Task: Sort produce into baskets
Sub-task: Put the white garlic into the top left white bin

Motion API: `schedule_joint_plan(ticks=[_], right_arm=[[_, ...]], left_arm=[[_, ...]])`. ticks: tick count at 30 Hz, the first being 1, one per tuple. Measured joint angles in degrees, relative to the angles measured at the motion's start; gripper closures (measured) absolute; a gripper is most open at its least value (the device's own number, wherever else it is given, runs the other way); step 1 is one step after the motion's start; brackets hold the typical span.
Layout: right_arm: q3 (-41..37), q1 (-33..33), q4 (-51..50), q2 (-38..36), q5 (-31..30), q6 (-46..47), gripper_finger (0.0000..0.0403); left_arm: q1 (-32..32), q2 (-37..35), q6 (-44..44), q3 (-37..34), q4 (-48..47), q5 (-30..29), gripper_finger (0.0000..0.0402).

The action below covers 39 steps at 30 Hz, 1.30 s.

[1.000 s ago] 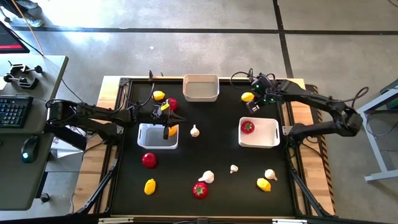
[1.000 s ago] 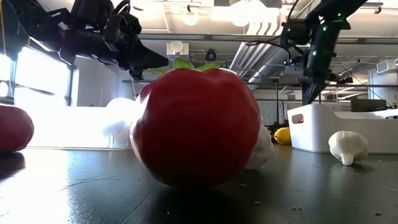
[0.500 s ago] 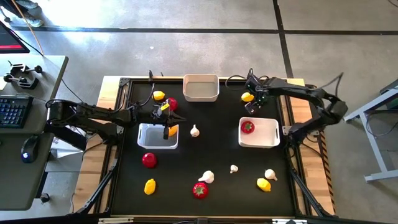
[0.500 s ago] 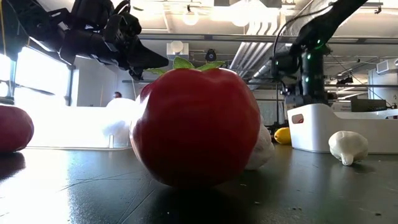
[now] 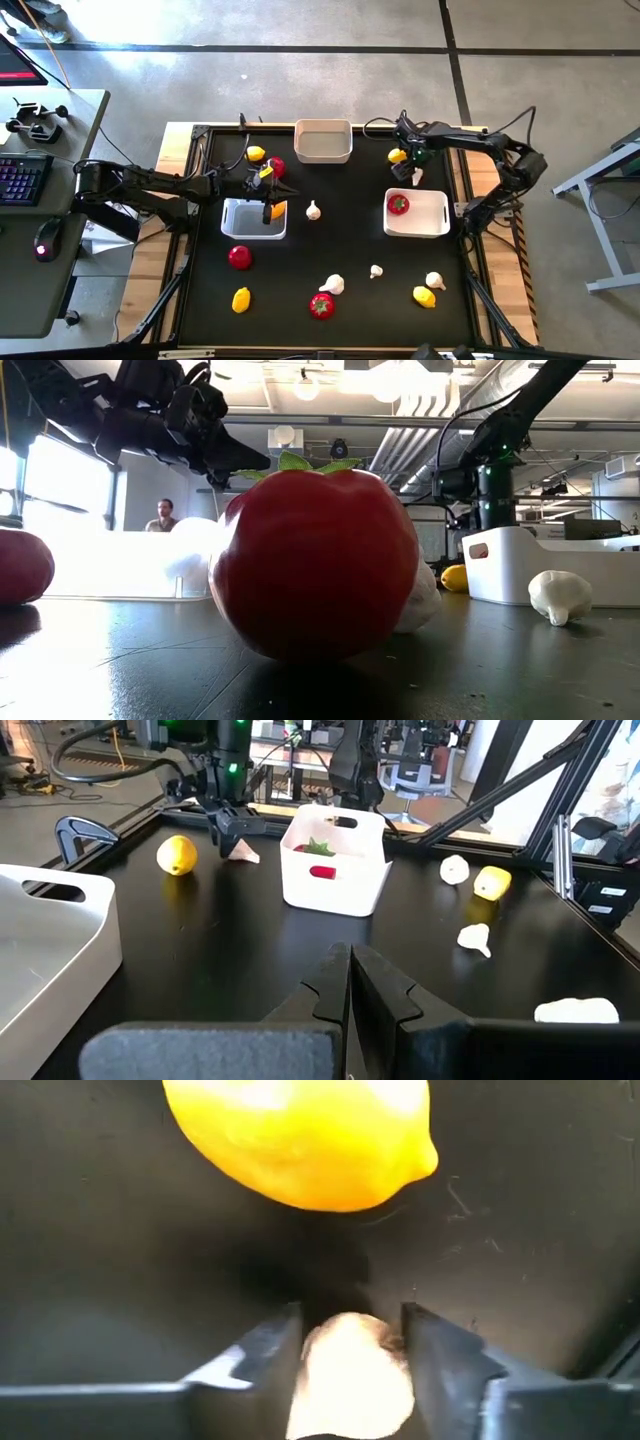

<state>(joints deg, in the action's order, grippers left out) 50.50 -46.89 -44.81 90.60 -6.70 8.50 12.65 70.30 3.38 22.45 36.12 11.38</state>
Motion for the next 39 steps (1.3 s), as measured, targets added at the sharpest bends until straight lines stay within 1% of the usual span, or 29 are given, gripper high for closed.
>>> schedule_joint_plan(ticks=[5, 7, 9, 14, 17, 21, 25, 27, 30, 34, 37, 39], right_arm=[[0.0, 0.77, -2.36, -3.89, -0.18, 0.28, 0.0347], [0.0, 1.6, -3.32, -6.3, -0.35, 0.47, 0.0378], [0.0, 2.79, -3.69, -8.82, -0.35, 0.47, 0.0396], [0.0, 6.83, -2.96, -14.99, -0.37, 1.76, 0.0392], [0.0, 9.48, -2.36, -17.76, -0.37, 1.95, 0.0398], [0.0, 12.37, -1.61, -19.72, -0.37, 3.12, 0.0401], [0.0, 13.18, -1.74, -19.64, -1.31, 5.16, 0.0399], [0.0, 12.73, -2.41, -18.88, -2.91, 8.6, 0.0391], [0.0, 11.37, -4.15, -17.01, -3.26, 12.83, 0.0357], [0.0, 9.3, -6.45, -12.72, -3.38, 17.19, 0.0282], [0.0, 7.64, -7.17, -9.16, -3.32, 17.22, 0.0221], [0.0, 6.58, -7.22, -7.67, -2.5, 16.95, 0.0187]], left_arm=[[0.02, 0.0, 0.0, 0.0, 0.05, 0.0, 0.0401], [0.02, 0.0, 0.0, 0.0, 0.09, 0.0, 0.0401], [0.02, 0.0, -0.04, 0.0, 0.1, -0.04, 0.0401], [0.01, 0.0, -0.02, 0.0, 0.13, -0.07, 0.0401], [0.0, 0.0, -0.13, 0.0, 0.15, -0.09, 0.0401], [0.01, 0.0, -0.61, 0.0, 0.17, -0.11, 0.0401], [0.01, 0.0, -0.52, 0.03, 0.17, -0.11, 0.0401], [0.0, 0.0, -0.04, 0.03, 0.15, -0.11, 0.0401], [0.0, 0.0, 0.6, 0.03, 0.15, -0.13, 0.0401], [0.02, 0.0, 1.09, 0.03, 0.13, -0.13, 0.0401], [0.0, 0.0, 1.47, 0.03, 0.15, -0.15, 0.0401], [0.02, 0.0, 1.96, 0.03, 0.14, -0.26, 0.0401]])
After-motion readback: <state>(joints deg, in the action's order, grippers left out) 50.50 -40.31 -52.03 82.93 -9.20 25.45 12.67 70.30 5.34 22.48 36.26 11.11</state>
